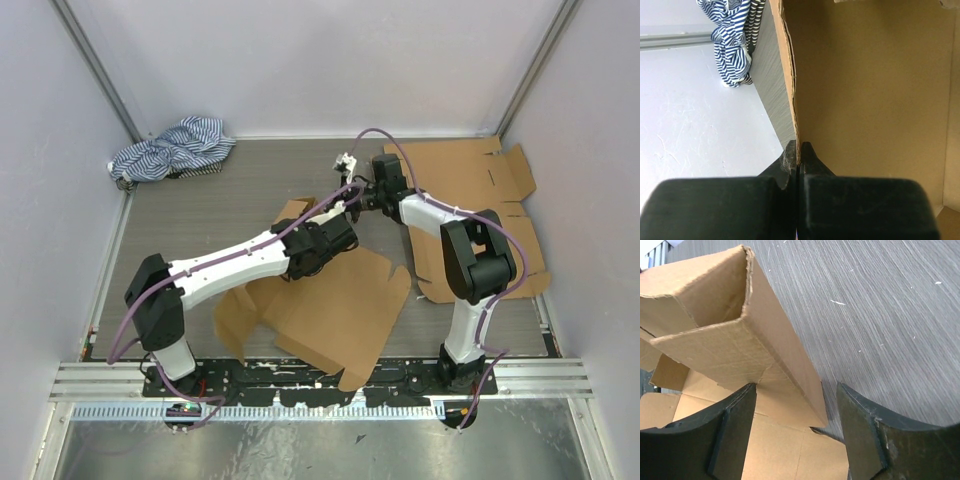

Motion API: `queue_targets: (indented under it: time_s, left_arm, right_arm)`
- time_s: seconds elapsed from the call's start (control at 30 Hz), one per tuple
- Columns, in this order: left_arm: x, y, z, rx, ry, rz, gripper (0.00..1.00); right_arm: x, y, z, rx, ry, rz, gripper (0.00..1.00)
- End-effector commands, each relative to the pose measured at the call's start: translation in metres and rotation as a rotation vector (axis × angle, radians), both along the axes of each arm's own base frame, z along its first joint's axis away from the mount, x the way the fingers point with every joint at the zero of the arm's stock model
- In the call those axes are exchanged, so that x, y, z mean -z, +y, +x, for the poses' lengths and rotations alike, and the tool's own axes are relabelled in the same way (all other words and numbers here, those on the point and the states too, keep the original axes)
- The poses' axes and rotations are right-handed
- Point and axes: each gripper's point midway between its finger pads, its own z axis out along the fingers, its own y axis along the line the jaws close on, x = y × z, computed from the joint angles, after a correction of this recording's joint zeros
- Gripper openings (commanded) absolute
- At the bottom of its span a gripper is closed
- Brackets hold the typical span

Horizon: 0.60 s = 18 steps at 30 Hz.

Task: Fold the paper box

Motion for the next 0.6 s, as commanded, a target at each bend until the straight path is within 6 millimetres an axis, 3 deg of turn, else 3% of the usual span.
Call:
queue_targets:
  time_s: [0.0, 0.23, 0.57]
  left_arm:
    - [0.021, -0.021, -0.011, 0.049, 0.113, -0.046, 0.00]
    - [0.021, -0.021, -0.006, 0.025, 0.078, -0.007, 0.00]
    - [0.015, -0.029, -0.016, 0.025, 0.019, 0.095, 0.00]
  right_arm:
    - [-0.021, 0.004, -0.004, -0.092, -0.078, 0.013, 0.70]
    - [-0.023, -0.005, -0.007, -0.135, -0.074, 0.007, 0.70]
    - [-0.018, -0.019, -0.015, -0.162, -0.048, 0.017, 0.71]
